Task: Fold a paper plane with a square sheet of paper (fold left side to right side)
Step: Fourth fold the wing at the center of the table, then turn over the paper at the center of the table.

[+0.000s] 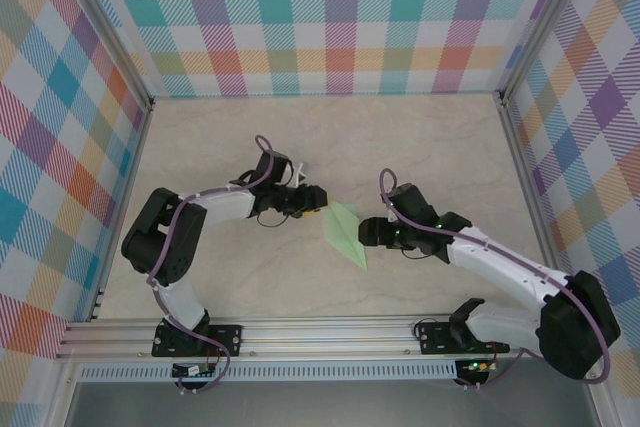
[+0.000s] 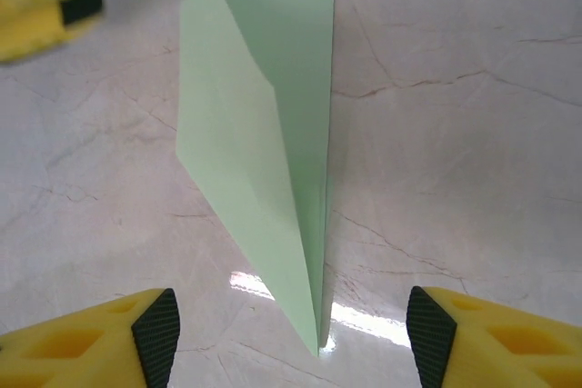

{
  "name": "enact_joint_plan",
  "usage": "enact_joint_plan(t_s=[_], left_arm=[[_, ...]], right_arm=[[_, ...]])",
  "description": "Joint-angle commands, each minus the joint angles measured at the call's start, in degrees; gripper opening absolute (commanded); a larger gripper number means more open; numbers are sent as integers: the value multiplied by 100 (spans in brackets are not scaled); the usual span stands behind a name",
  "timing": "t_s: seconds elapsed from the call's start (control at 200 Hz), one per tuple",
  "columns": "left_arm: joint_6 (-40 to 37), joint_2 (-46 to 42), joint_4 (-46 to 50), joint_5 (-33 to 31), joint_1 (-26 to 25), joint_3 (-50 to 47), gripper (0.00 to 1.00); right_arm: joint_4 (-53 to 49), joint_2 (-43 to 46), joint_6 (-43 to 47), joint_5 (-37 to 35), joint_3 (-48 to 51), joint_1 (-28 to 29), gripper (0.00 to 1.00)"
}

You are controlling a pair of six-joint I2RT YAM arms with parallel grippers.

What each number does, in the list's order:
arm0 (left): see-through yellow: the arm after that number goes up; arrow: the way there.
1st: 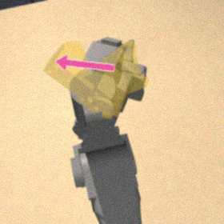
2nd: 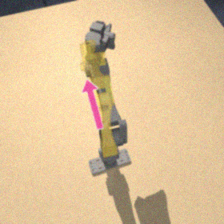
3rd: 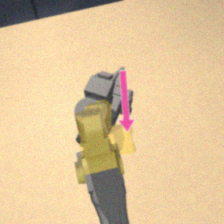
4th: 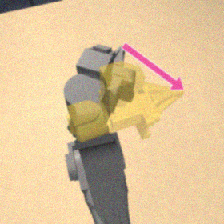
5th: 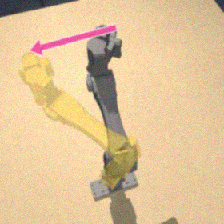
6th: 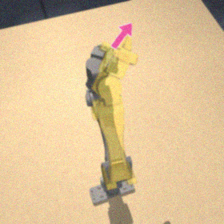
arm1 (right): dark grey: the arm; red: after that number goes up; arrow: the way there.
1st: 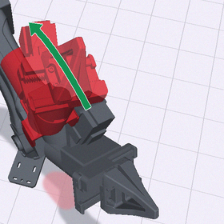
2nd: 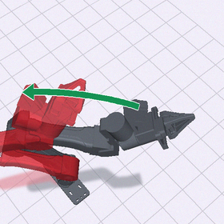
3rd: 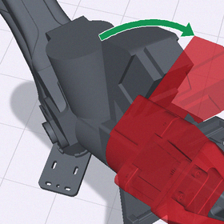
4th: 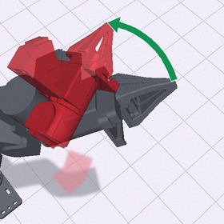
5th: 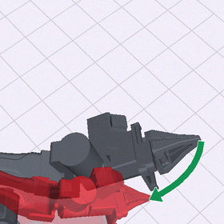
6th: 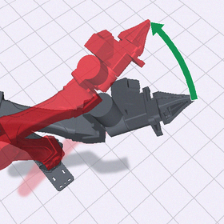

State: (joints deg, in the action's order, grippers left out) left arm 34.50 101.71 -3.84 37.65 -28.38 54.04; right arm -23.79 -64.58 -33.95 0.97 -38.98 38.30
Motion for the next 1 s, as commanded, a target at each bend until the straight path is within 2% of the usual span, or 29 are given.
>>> enact_joint_plan(t_s=[0.0, 0.36, 0.52, 0.595, 0.755, 0.845, 0.995], left_arm=[[336, 272, -570, 32, -186, -43, 46], [461, 997, -731, 102, -519, 477, 45], [522, 1243, -751, 164, -640, 776, 39], [531, 1263, -767, 156, -651, 878, 32], [391, 944, -611, 111, -629, 1063, 16], [362, 570, -569, 90, -553, 1087, 9], [298, -154, -331, 107, -300, 1128, 5]], right_arm=[[-246, 354, -54, -207, 139, 11, 74], [-568, 1107, -128, -405, 338, 11, 84], [-384, 1424, -159, -239, 467, -20, 100], [-146, 1612, -120, 8, 588, -100, 100], [307, 2001, -201, 1002, 895, -781, 100], [782, 2155, -344, 1967, 1174, -1467, 100], [1949, 2053, -628, 3789, 1582, -2634, 100]])
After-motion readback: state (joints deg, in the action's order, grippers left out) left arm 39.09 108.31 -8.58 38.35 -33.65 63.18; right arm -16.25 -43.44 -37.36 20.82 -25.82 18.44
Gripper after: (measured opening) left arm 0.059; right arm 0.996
